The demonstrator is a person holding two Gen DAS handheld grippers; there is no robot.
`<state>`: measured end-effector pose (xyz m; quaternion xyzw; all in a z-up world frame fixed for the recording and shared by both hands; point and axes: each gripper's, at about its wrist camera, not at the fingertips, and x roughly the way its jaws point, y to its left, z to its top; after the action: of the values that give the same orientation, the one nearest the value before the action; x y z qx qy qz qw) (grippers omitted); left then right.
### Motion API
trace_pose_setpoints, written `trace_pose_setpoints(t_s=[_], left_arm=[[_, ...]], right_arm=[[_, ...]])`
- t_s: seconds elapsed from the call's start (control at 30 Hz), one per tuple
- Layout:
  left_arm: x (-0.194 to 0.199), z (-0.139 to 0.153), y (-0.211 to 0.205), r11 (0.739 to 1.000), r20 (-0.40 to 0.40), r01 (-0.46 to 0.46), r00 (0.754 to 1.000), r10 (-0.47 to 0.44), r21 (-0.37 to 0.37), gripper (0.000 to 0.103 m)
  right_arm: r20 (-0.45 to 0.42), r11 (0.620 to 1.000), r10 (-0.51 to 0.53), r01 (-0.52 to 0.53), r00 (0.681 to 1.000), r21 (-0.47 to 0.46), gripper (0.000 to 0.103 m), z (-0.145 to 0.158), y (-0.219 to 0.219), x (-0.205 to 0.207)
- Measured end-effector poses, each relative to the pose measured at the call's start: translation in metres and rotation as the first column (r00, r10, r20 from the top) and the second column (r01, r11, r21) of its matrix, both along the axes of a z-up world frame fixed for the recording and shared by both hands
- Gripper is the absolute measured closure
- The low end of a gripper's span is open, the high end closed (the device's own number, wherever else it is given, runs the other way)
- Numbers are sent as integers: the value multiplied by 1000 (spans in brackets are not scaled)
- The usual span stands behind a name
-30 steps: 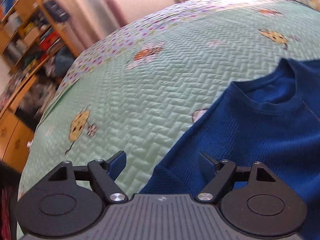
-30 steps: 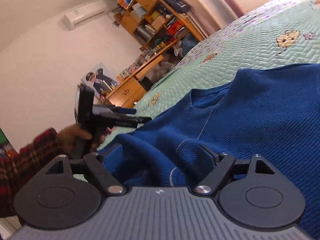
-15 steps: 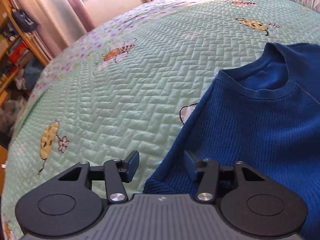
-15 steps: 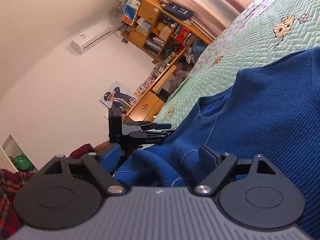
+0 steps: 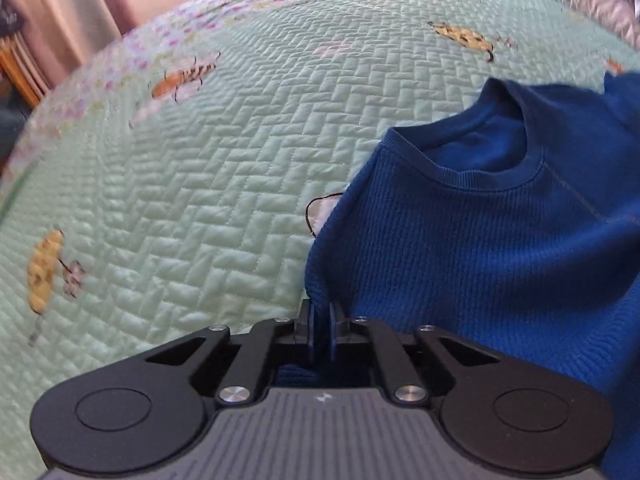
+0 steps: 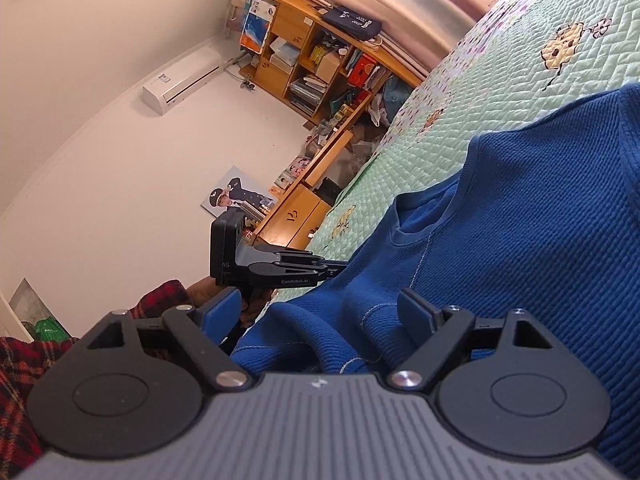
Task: Fold clothes
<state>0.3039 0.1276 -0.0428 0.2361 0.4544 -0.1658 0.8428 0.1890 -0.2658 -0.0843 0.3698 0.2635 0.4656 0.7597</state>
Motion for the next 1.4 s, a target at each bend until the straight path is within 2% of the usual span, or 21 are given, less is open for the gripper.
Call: trace_pose_setpoints(t_s=[0.1,0.17,0.2,0.27,0.37,0.47,0.53,0.6,0.63,0.73,0.77,0.8,0.83,0.87,1.0,1.07,1.1,1.17,1.23,1.33,1.4], left_arm=[[-13,-2,-19,990,93,-16,996,3,139,96],[-13,-5,-29,967,175,-40,985,-4,252,96],[-7,-5,-28,961,199,-68,980,14,267,96],[10,-5,-25,953,241,-126,969,59,274,95],[32,-2,-27,943,288,-166,954,80,287,95],[46,-5,-22,939,269,-192,956,114,285,94],[50,-12,-15,933,251,-211,958,138,292,92],[49,-17,-13,934,253,-224,955,154,277,93],[48,-18,-14,936,260,-227,953,157,268,90],[52,-17,-8,944,245,-273,943,224,186,88],[53,-15,-5,943,246,-291,937,247,160,84],[53,-13,-1,940,250,-311,930,271,139,76],[53,-11,2,932,266,-340,917,298,126,56],[51,-7,5,925,290,-365,901,322,107,42],[29,19,13,923,363,-383,857,365,-22,42],[12,27,11,935,359,-349,866,347,-63,40],[3,28,9,945,356,-320,877,321,-64,39],[-18,25,0,968,357,-248,902,245,-36,25],[-32,16,-4,981,349,-195,919,184,-4,23],[-38,2,-2,978,316,-209,929,191,26,24],[-42,-2,2,974,303,-226,929,214,2,24]], right_arm=[[4,1000,-3,3,1000,0,17,0,-2,0],[18,1000,-25,25,1000,2,17,2,-3,-3],[26,999,-37,37,999,2,17,4,-4,-4],[68,995,-95,95,993,-10,15,11,-6,-8],[163,988,-152,152,975,8,14,26,-9,-17],[240,978,-205,210,949,5,12,35,-15,-21],[224,967,-242,253,944,-21,12,33,-21,-16],[159,957,-278,287,947,-39,12,28,-29,-7],[130,953,-289,298,949,-56,12,27,-31,-3],[118,945,-296,308,948,-106,12,30,-32,4],[133,940,-294,312,946,-140,12,34,-30,5],[165,928,-294,322,942,-185,12,39,-27,5],[199,913,-292,334,936,-233,12,44,-24,5],[247,885,-291,358,924,-298,12,49,-20,5],[397,767,-252,433,882,-474,12,58,-15,18],[429,680,-205,443,880,-584,12,57,-14,33],[405,660,-191,423,894,-621,12,53,-17,42],[357,631,-186,390,915,-670,12,48,-25,58],[333,605,-201,384,921,-698,12,47,-31,73],[311,557,-183,358,933,-749,12,41,-31,97],[211,544,-118,241,970,-803,12,30,-26,120]])
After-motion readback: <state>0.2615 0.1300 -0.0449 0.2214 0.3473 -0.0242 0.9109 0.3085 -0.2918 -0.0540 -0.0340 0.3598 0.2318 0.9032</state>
